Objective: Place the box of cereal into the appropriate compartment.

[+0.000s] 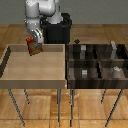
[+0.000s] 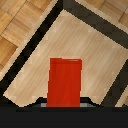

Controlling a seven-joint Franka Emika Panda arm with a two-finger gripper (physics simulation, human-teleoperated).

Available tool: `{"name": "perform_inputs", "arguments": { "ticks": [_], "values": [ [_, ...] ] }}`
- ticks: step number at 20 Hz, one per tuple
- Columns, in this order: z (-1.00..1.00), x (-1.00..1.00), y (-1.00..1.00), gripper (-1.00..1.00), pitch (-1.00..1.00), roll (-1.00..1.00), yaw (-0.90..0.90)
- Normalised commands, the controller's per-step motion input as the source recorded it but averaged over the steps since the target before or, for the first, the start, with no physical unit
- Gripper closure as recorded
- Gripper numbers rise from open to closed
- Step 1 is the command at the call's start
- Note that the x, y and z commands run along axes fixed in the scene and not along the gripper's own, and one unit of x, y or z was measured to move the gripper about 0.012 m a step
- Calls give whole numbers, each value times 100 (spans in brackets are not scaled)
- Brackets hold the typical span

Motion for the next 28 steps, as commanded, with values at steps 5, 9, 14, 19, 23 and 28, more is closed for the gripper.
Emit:
{"name": "perform_inputs", "arguments": {
  "ticks": [5,9,14,19,23,28],
  "values": [
    [0,0,80,100,0,0,0],
    [0,0,100,100,0,0,0],
    [0,0,100,100,0,0,0],
    [0,0,100,100,0,0,0],
    [0,0,100,100,0,0,0],
    [0,0,100,100,0,0,0]
  ]
}}
